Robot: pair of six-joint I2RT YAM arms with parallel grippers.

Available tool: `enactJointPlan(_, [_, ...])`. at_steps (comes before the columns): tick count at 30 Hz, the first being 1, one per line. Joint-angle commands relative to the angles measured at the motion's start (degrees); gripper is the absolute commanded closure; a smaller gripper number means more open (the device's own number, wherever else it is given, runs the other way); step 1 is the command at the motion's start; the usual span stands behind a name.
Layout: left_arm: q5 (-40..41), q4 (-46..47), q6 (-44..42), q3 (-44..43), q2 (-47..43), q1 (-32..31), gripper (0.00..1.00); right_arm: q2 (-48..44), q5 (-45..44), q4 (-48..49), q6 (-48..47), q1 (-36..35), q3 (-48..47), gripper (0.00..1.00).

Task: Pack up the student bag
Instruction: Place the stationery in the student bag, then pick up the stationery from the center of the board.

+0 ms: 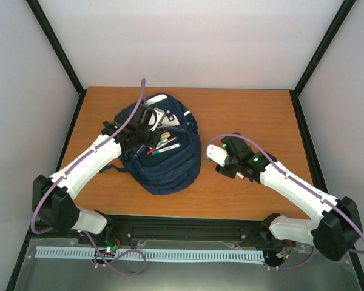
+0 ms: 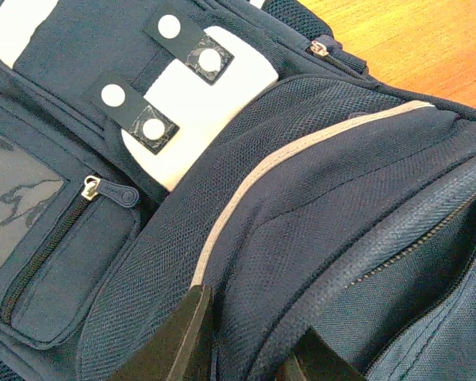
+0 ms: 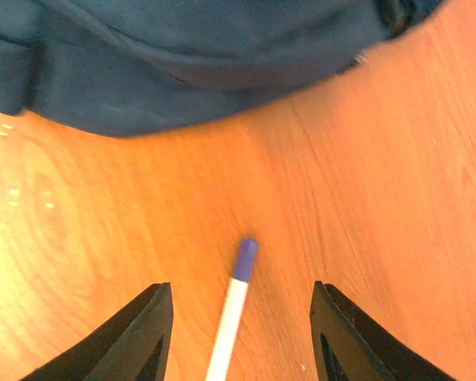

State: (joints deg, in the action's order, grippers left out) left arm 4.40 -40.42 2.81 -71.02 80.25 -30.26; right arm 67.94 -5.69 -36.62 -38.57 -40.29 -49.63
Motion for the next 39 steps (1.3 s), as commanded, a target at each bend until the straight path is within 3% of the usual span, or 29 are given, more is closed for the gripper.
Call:
enactJointPlan(1, [-1.2, 1.6, 0.9, -3.2, 1.0, 0.6, 0.83, -1.8, 7.0, 0.5, 6.2, 8.1, 1.8, 0.5])
enactJointPlan(13, [-2.5, 1.3, 1.7, -3.5, 1.5, 0.6, 0.83, 10.8, 11.9, -2.0, 10.9, 19.4, 0.9, 0.5])
enactJointPlan(26, [-2.5, 1.2, 1.7, -3.5, 1.8, 0.5, 0.84, 18.9, 4.0, 1.3, 10.2, 20.0, 3.4, 0.58])
enactJointPlan(39, [-2.9, 1.1, 1.5, -3.5, 1.9, 0.5, 0.84, 22.9, 3.6, 1.1, 10.7, 20.1, 3.0, 0.67])
